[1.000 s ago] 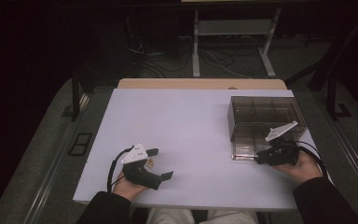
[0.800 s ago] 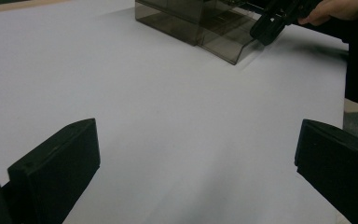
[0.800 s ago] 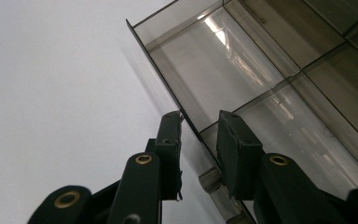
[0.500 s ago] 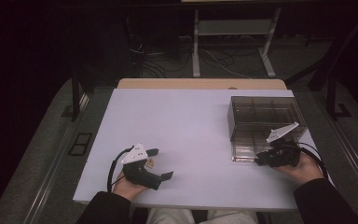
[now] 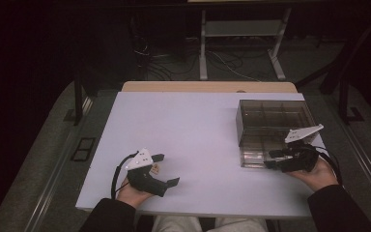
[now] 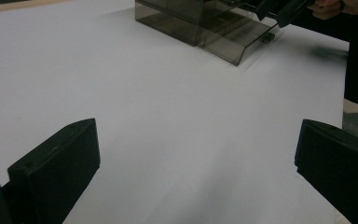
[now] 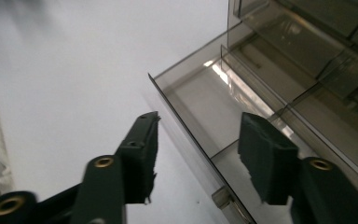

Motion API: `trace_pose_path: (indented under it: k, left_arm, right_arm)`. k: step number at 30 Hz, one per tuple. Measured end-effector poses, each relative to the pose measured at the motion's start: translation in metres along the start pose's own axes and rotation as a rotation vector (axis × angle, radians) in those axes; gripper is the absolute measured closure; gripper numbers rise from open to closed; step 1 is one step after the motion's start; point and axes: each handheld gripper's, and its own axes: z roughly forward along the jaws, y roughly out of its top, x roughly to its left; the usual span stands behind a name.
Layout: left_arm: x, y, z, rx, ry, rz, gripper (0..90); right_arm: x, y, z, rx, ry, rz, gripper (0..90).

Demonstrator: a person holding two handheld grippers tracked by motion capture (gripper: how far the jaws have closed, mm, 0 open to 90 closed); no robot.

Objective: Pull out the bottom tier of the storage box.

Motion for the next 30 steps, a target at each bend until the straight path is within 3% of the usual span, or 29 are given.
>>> trace_pose_path:
  k: [6,13,17,19,26,30]
  left_arm:
    - [0.000,0.000,0.000,-0.007,-0.004,-0.005,0.0]
    - [-0.001,0.000,-0.001,-0.008,-0.005,-0.002,0.0]
    - [-0.002,0.000,-0.001,-0.012,-0.002,-0.007,0.0]
    - [-0.002,0.000,-0.001,-0.014,-0.001,-0.008,0.0]
    - [-0.001,0.000,-0.001,-0.012,-0.003,-0.009,0.0]
    - [-0.001,0.000,-0.001,-0.012,-0.004,-0.008,0.0]
  right_arm:
    - [0.008,0.003,-0.011,-0.052,0.003,0.033,30.2]
    - [0.022,0.007,-0.019,-0.115,-0.025,0.058,12.3]
    - [0.032,0.009,-0.021,-0.153,-0.044,0.081,8.6]
    - [0.036,0.009,-0.020,-0.168,-0.053,0.085,0.2]
    - [0.050,0.007,-0.016,-0.250,-0.032,0.108,0.1]
    - [0.054,0.004,-0.012,-0.262,-0.023,0.108,0.2]
